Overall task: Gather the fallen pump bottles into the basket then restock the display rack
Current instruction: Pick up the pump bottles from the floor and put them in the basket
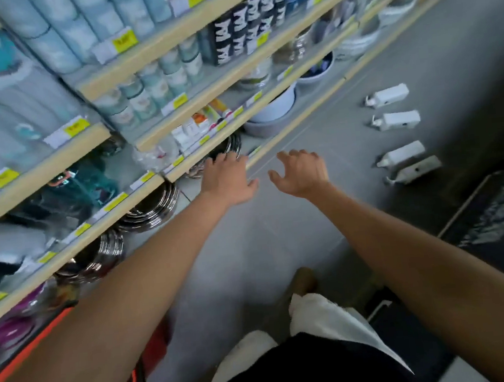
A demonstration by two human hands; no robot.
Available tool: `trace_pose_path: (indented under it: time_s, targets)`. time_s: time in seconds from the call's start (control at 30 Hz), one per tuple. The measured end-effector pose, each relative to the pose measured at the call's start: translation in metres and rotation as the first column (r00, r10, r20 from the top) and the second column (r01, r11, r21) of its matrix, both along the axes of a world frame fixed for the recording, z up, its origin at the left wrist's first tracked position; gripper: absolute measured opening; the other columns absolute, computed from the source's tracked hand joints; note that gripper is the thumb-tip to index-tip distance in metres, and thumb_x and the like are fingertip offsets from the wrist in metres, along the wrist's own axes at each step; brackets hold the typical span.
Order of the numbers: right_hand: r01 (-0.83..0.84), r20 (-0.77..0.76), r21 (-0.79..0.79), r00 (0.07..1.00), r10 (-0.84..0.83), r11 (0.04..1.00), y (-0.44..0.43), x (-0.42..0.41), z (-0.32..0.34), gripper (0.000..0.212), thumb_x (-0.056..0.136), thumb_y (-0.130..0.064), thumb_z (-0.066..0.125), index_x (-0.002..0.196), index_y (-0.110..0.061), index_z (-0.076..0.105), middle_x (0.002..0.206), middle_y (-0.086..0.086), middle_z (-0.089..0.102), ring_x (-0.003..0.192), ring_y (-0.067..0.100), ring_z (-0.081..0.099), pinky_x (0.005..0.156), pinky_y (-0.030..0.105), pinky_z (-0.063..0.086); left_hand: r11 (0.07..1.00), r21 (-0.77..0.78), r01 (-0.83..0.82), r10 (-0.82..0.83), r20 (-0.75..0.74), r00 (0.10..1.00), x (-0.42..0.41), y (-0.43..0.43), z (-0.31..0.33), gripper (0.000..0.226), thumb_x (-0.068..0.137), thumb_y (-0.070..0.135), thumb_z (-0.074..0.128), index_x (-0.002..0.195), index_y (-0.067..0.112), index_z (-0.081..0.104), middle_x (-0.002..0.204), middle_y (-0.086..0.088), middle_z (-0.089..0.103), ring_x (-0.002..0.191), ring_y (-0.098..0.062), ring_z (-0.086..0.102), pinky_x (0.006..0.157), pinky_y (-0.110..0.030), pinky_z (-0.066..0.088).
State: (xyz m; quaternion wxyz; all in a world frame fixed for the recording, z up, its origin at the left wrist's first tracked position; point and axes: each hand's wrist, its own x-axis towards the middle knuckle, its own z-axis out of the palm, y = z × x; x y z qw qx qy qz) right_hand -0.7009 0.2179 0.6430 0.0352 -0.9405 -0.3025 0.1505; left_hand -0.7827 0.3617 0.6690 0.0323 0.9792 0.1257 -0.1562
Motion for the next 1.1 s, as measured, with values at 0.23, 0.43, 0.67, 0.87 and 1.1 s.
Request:
trace_pose_path:
  time_s: [0.23, 0.43, 0.67, 0.87, 1.1]
  targets:
    - [0.123, -0.010, 0.019, 0.992, -0.123, 0.992, -0.088, 0.156, -0.002, 0.054, 0.091, -0.049, 0.043, 0.132, -0.014, 0.050, 0.122, 0.014, 0.060, 0.115, 0.033, 0.054, 0.096, 0.040, 0.039, 0.993, -0.006, 0.118, -0.118, 0.025, 0.993, 0.175, -0.077, -0.009, 0.052, 0.088, 0.050, 0.049, 0.121, 0.011, 0.050, 0.126, -0.011, 0.054, 0.119, -0.032, 0.049, 0.096, -0.043, 0.036]
    - [0.258, -0.016, -0.014, 0.966, -0.258, 0.966, -0.154, 0.252, -0.015, 0.052, 0.091, -0.050, 0.042, 0.128, -0.015, 0.052, 0.118, 0.013, 0.061, 0.112, 0.033, 0.056, 0.093, 0.039, 0.039, 0.959, 0.017, 0.282, -0.282, -0.035, 0.959, 0.294, -0.132, -0.019, 0.056, 0.090, 0.052, 0.045, 0.130, 0.012, 0.045, 0.131, -0.009, 0.050, 0.122, -0.030, 0.045, 0.098, -0.042, 0.034]
    - [0.484, -0.055, -0.056, 0.872, -0.487, 0.873, -0.217, 0.362, -0.038, 0.049, 0.090, -0.049, 0.044, 0.121, -0.013, 0.055, 0.114, 0.014, 0.062, 0.111, 0.034, 0.055, 0.092, 0.040, 0.039, 0.858, -0.004, 0.513, -0.513, -0.041, 0.858, 0.461, -0.195, -0.046, 0.059, 0.089, 0.051, 0.048, 0.132, 0.012, 0.045, 0.132, -0.010, 0.051, 0.123, -0.031, 0.046, 0.099, -0.042, 0.034]
    - [0.724, -0.088, -0.081, 0.680, -0.728, 0.685, -0.280, 0.433, -0.059, 0.043, 0.089, -0.046, 0.044, 0.112, -0.012, 0.059, 0.110, 0.013, 0.064, 0.106, 0.034, 0.057, 0.086, 0.038, 0.041, 0.647, -0.076, 0.759, -0.763, -0.060, 0.644, 0.571, -0.278, -0.078, 0.056, 0.088, 0.050, 0.049, 0.130, 0.014, 0.046, 0.130, -0.010, 0.053, 0.122, -0.031, 0.049, 0.097, -0.040, 0.035]
    - [0.882, -0.165, -0.112, 0.438, -0.883, 0.458, -0.349, 0.476, -0.088, 0.044, 0.090, -0.046, 0.043, 0.113, -0.011, 0.058, 0.112, 0.013, 0.063, 0.107, 0.034, 0.056, 0.088, 0.041, 0.041, 0.472, -0.161, 0.867, -0.881, -0.110, 0.459, 0.655, -0.367, -0.106, 0.054, 0.088, 0.046, 0.050, 0.132, 0.014, 0.045, 0.131, -0.009, 0.053, 0.122, -0.031, 0.049, 0.096, -0.039, 0.036]
